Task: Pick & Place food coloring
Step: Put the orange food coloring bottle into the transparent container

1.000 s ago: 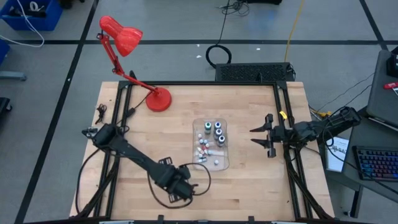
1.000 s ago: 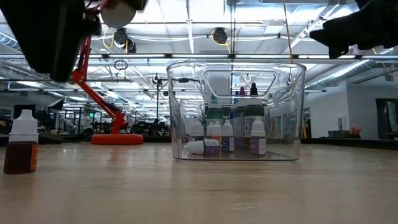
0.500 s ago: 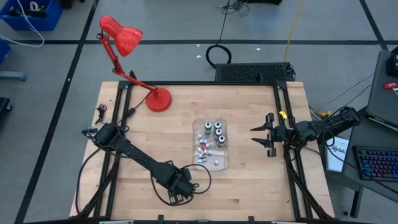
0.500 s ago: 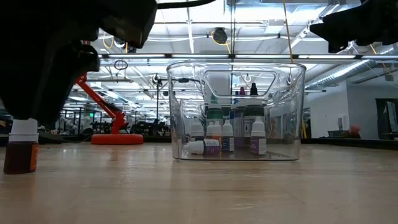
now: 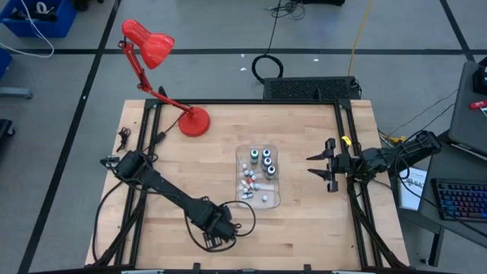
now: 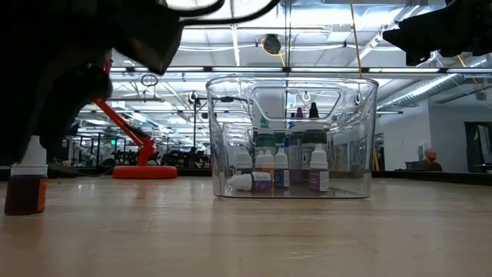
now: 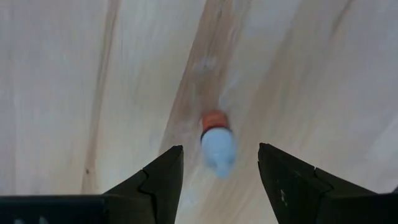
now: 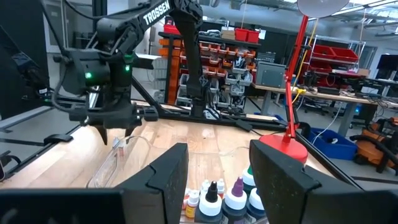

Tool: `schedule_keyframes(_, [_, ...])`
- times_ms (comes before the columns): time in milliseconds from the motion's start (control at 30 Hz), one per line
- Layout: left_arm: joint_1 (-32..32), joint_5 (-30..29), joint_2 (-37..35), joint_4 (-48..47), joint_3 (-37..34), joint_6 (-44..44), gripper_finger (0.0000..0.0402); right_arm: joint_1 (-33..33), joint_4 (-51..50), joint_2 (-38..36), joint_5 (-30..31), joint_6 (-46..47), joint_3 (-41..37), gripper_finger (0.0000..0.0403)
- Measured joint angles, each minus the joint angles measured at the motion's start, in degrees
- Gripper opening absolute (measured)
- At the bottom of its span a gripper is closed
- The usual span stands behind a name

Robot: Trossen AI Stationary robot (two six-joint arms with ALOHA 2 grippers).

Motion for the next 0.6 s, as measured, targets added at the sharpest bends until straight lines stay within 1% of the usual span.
schedule_keyframes(133, [0.02, 2.72, 0.00, 2.13, -3.45, -0.61, 0.0209, 0.00, 0.15, 0.00, 0.00, 0.06, 0.00, 0.0160])
schedule_keyframes(300, [0.04, 1.70, 0.00, 4.31, -4.77, 1.28, 0.0209, 0.00, 0.57, 0.00, 0.02, 0.30, 0.00, 0.0160])
schedule_keyframes(600, [0.02, 0.72, -0.98, 2.78, -4.75, 1.91, 0.0209, -0.01, 0.84, 0.01, 0.02, 0.25, 0.00, 0.0160])
